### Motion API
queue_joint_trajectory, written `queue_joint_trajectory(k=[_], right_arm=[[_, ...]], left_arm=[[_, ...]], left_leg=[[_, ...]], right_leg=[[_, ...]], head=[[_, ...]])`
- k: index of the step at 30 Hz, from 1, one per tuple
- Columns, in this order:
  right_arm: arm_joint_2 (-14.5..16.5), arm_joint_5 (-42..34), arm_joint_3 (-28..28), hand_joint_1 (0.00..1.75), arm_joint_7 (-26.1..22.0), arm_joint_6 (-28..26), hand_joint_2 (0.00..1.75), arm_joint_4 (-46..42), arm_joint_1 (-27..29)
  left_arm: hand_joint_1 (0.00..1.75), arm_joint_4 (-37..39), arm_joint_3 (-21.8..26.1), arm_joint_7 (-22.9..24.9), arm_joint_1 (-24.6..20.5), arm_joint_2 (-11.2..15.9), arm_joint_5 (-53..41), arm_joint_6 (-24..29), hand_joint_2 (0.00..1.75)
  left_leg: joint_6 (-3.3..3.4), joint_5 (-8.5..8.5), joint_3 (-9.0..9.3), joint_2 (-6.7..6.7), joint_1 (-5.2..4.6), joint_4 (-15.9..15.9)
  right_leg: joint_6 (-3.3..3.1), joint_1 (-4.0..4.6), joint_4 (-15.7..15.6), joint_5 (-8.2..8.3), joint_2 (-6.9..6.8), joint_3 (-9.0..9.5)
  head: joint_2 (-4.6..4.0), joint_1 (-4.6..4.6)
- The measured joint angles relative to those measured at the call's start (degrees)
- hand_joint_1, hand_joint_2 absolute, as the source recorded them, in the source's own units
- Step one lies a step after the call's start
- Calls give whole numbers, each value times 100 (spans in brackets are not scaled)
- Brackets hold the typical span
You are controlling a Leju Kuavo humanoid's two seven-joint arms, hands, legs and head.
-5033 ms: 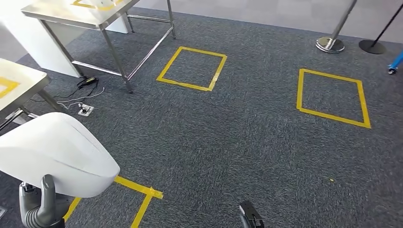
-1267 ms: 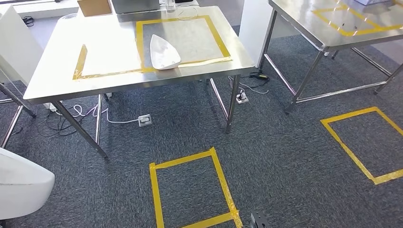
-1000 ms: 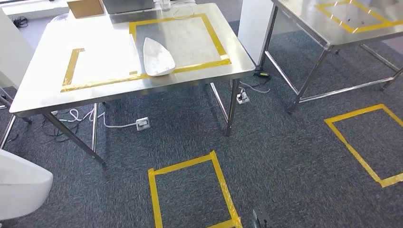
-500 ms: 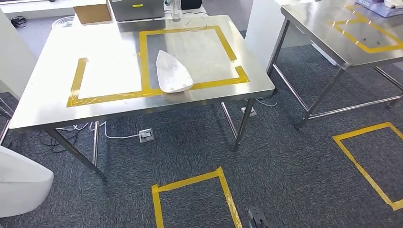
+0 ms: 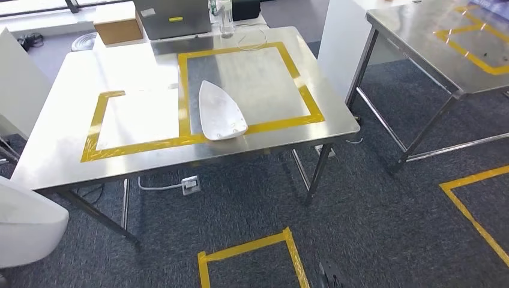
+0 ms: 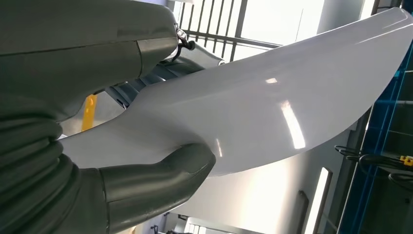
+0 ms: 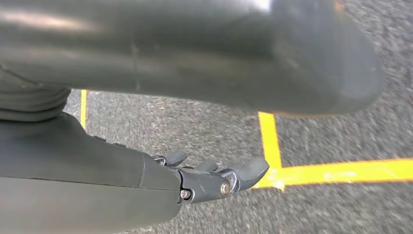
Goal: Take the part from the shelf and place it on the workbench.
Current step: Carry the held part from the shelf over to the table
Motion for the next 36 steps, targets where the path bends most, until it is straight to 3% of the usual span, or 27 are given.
queue_joint_trajectory(k=[2, 3, 4, 5, 6, 8, 9, 12, 14, 16, 18, 19, 20, 23, 24, 25, 27, 29, 30, 32, 33, 34, 35, 36], right_arm=[[1, 1, -4, 0, 8, 3, 0, 1, 11], [2, 1, -5, 0, 12, 6, 0, 1, 24], [5, 1, -7, 0, 15, 8, 0, 2, 35], [9, 1, -7, 0, 14, 11, 0, 2, 42], [11, 1, -8, 0, 14, 16, 0, 2, 43], [13, 3, -8, 0, 15, 25, 0, 2, 37], [13, 4, -9, 0, 16, 29, 0, 2, 34], [13, 3, -11, 0, 15, 30, 0, 2, 13], [14, 1, -14, 0, 17, 28, 0, 2, -13], [16, 1, -15, 0, 27, 23, 0, 2, -21], [17, 3, -17, 0, 34, 11, 0, 2, 1], [17, 7, -18, 0, 36, 4, 0, 2, 16], [17, 14, -19, 0, 37, 0, 0, 2, 31], [17, 68, -20, 0, 51, 21, 0, 10, 76], [18, 90, -21, 0, 61, 34, 0, 14, 82], [18, 109, -20, 0, 70, 47, 0, 17, 75], [19, 147, -20, 0, 78, 72, 0, 17, 24], [17, 197, -20, 0, 86, 98, 0, 16, -30], [15, 223, -21, 0, 95, 108, 0, 15, -44], [15, 274, -21, 0, 111, 114, 0, 16, -62], [15, 292, -20, 0, 115, 114, 0, 16, -65], [16, 309, -20, 0, 122, 113, 0, 16, -64], [17, 322, -20, 0, 127, 113, 0, 17, -62], [20, 331, -20, 0, 132, 112, 0, 17, -66]], left_arm=[[175, 20, -1, 2, 21, 16, -1, -1, 175], [175, 28, -1, 2, 33, 25, -1, -1, 175], [175, 34, -1, 2, 42, 37, -1, -1, 175], [175, 38, -1, 3, 52, 50, -3, -1, 175], [175, 43, -1, 4, 62, 63, -5, 0, 175], [175, 57, -1, 21, 81, 89, -15, 2, 175], [175, 65, -1, 35, 84, 101, -23, 3, 175], [175, 106, 1, 88, 33, 151, -52, 8, 175], [175, 177, 4, 111, -45, 192, -59, 7, 175], [175, 294, 6, 137, -147, 232, -58, 3, 175], [175, 448, 6, 165, -264, 277, -56, -3, 175], [175, 540, 6, 177, -330, 309, -54, -9, 175], [175, 649, 6, 187, -410, 353, -49, -18, 175], [175, 1116, 10, 225, -758, 562, -19, -104, 175], [175, 1294, 13, 245, -900, 650, -13, -146, 175], [175, 1474, 14, 269, -1059, 742, -18, -193, 175], [175, 1860, 13, 309, -1450, 932, -115, -253, 175], [175, 2418, -10, 264, -1968, 1139, -593, -68, 175], [175, 2774, -43, 202, -2258, 1244, -1014, 180, 175], [175, 3556, -166, 46, -2843, 1453, -1982, 843, 175], [175, 3910, -243, -7, -3106, 1528, -2393, 1157, 175], [175, 4260, -338, -37, -3380, 1587, -2767, 1447, 175], [175, 4649, -445, -29, -3679, 1623, -3123, 1713, 175], [175, 5047, -563, 0, -4005, 1651, -3440, 1929, 175]], left_leg=[[-39, -300, -478, 3, 21, 401], [-55, -391, -630, 6, 30, 397], [-72, -359, -708, 11, 38, 245], [-88, -160, -723, 19, 46, -37], [-95, 178, -710, 31, 52, -383], [-68, 656, -666, 72, 49, -857], [-29, 748, -650, 78, 47, -958], [128, 746, -426, 50, 60, -1039], [203, 693, -239, 55, 75, -1057], [231, 581, -130, 52, 75, -1059], [229, 448, -1, 30, 76, -1059], [222, 373, 83, 19, 76, -1060], [211, 291, 181, 13, 76, -1060], [130, 28, 422, -7, 61, -1051], [87, -35, 498, -17, 55, -1054], [37, -61, 570, -29, 51, -1050], [-58, 46, 524, -26, 60, -875], [-119, 172, 153, -1, 67, -346], [-136, 123, -92, 15, 70, -31], [-143, -195, -531, 23, 72, 392], [-137, -316, -679, 24, 73, 442], [-131, -330, -767, 25, 73, 360], [-126, -166, -794, 25, 75, 135], [-120, 151, -784, 25, 77, -192]], right_leg=[[1, -22, -43, -88, 8, 120], [13, -36, -53, -142, 12, 186], [30, -51, -57, -204, 15, 259], [51, -67, -58, -270, 17, 335], [76, -77, -56, -336, 18, 403], [145, -74, -60, -485, 25, 513], [189, -66, -51, -525, 24, 580], [298, -50, 192, -466, 6, 653], [343, -58, 737, -460, -14, 323], [386, -66, 1320, -713, -28, -214], [406, -72, 1522, -1076, -34, -658], [398, -74, 1422, -1142, -37, -785], [380, -74, 1192, -1028, -43, -853], [309, -42, 408, 102, -88, -876], [274, -28, 312, 351, -97, -850], [234, -12, 297, 409, -99, -811], [149, -25, 249, 362, -84, -708], [81, -48, 147, 324, -75, -582], [54, -53, 103, 294, -74, -515], [23, -50, 68, 207, -66, -387], [20, -49, 65, 155, -54, -320], [20, -50, 66, 97, -39, -245], [25, -52, 69, 38, -26, -167], [35, -53, 75, -22, -17, -91]], head=[[0, -5], [0, -4], [-1, -6], [0, -6], [-1, -11], [-1, -28], [-1, -33], [1, -14], [1, 2], [0, 15], [0, 25], [1, 27], [1, 28], [1, 24], [0, 21], [0, 22], [-1, 25], [-1, 11], [-1, 6], [1, 1], [0, 1], [0, -1], [0, 0], [0, -1]])
